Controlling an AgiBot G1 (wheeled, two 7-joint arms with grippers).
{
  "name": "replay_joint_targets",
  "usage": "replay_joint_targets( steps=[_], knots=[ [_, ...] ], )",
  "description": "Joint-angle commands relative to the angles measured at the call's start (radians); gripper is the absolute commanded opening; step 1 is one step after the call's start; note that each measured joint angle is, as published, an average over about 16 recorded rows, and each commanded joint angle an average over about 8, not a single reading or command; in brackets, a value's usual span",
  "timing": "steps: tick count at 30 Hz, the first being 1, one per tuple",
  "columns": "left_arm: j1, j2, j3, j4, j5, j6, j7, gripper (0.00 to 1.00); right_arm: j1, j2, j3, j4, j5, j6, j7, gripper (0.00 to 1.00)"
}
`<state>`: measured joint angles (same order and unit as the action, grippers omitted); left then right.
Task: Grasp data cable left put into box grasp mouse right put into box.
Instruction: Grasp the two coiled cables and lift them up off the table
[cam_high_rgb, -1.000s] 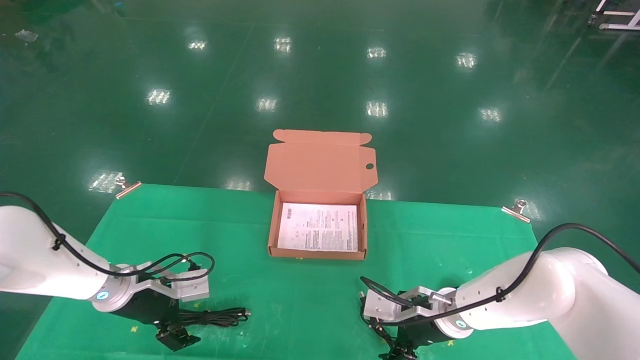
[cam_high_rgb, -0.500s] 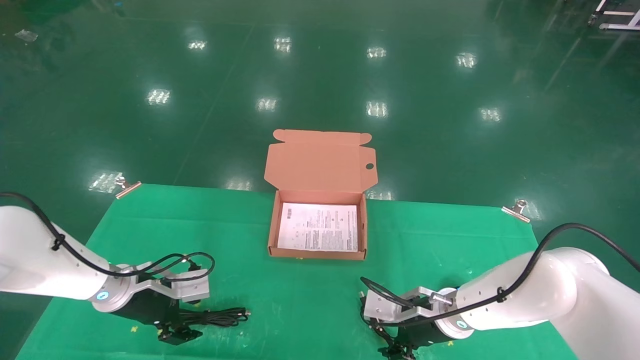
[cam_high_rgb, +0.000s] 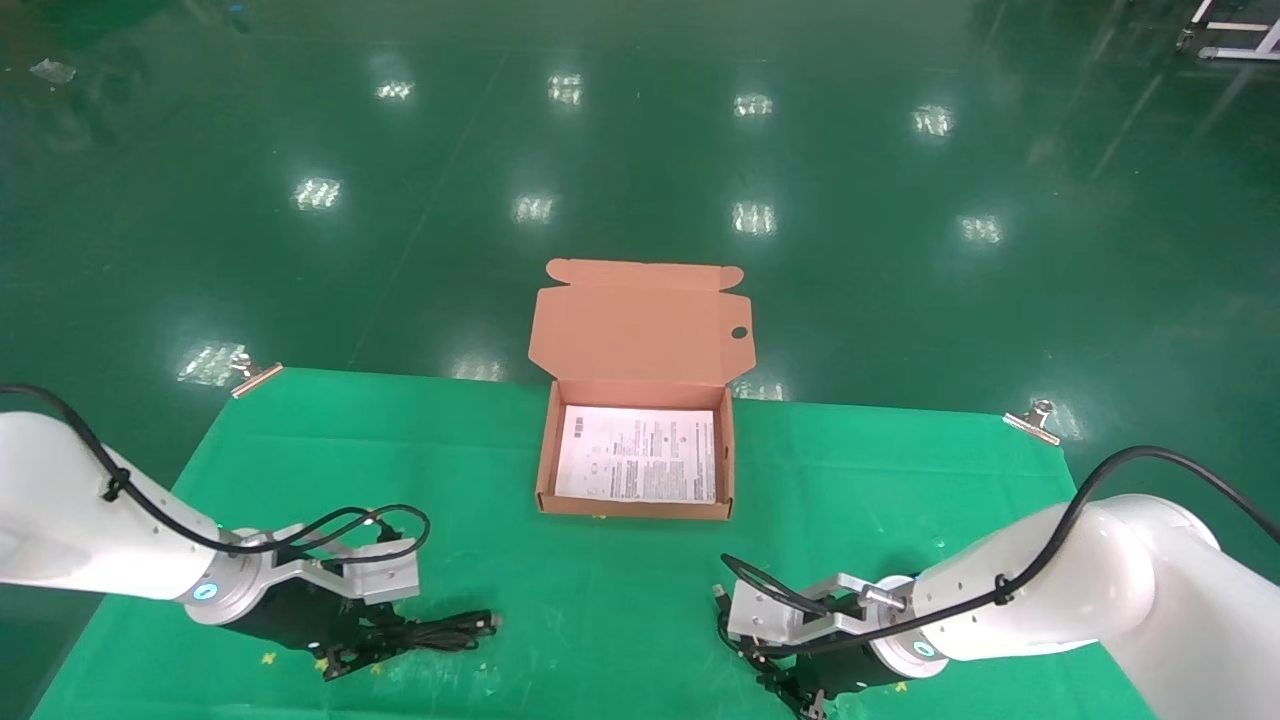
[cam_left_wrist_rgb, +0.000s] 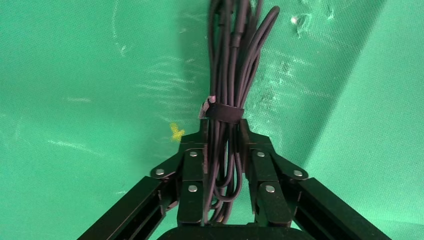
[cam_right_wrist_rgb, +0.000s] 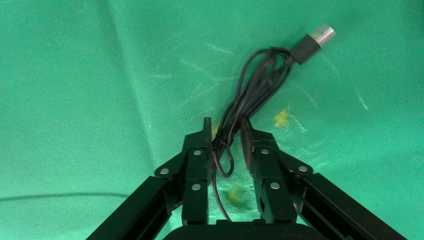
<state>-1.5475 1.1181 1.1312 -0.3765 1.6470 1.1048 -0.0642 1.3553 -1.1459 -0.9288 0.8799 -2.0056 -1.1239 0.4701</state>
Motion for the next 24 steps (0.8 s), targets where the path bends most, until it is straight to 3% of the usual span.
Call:
replay_joint_targets(
  steps=[1, 12, 19, 24],
  knots=[
    [0.0, 0.0, 0.0, 0.0, 0.0, 0.0, 0.0, 0.0, 0.0, 0.0, 0.0, 0.0, 0.0, 0.0, 0.0, 0.0],
    [-0.011, -0.014, 0.004, -0.016, 0.006, 0.014, 0.008, 0.0, 0.006, 0.009, 0.004, 0.001, 0.001, -0.003, 0.006, 0.0],
    [-0.077, -0.121, -0.009, -0.132, -0.007, 0.099, -0.022, 0.0, 0.076, 0.106, 0.05, 0.072, 0.003, -0.024, 0.086, 0.0],
    [-0.146, -0.201, -0.02, -0.28, 0.022, 0.091, -0.091, 0.0, 0.16, 0.183, 0.099, 0.164, -0.018, -0.017, 0.163, 0.0]
  ],
)
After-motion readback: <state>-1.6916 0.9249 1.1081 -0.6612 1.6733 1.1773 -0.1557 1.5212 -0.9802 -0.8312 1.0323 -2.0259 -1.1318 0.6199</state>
